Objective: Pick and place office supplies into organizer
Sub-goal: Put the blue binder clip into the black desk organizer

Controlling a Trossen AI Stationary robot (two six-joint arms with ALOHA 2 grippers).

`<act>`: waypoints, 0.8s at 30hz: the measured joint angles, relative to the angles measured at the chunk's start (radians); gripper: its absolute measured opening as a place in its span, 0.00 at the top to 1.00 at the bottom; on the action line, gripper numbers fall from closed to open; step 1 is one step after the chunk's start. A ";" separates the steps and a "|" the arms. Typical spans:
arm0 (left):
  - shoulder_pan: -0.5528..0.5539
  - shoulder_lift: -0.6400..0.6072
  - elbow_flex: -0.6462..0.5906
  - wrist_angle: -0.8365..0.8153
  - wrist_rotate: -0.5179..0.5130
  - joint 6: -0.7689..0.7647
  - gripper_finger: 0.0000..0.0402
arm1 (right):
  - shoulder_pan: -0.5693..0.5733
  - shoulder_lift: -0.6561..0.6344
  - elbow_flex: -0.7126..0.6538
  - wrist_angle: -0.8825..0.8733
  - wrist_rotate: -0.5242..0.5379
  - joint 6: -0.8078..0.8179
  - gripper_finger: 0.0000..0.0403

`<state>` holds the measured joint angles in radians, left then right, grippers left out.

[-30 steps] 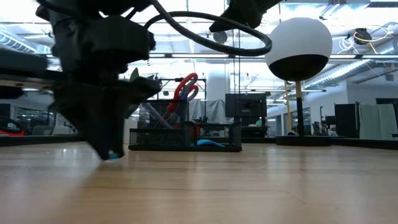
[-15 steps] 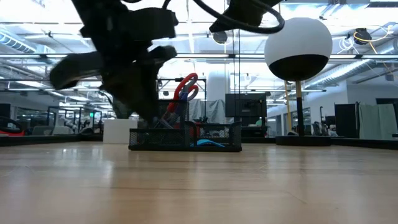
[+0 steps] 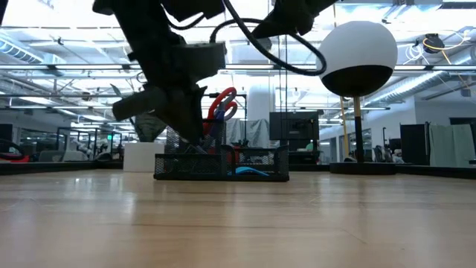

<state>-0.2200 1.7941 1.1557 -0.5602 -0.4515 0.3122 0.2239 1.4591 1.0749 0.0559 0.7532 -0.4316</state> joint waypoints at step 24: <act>0.146 -0.002 0.001 0.003 0.013 -0.106 0.77 | 0.000 0.000 0.000 0.000 0.000 0.000 0.74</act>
<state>-0.0743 1.7924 1.1568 -0.5568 -0.4389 0.2063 0.2237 1.4593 1.0752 0.0555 0.7532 -0.4316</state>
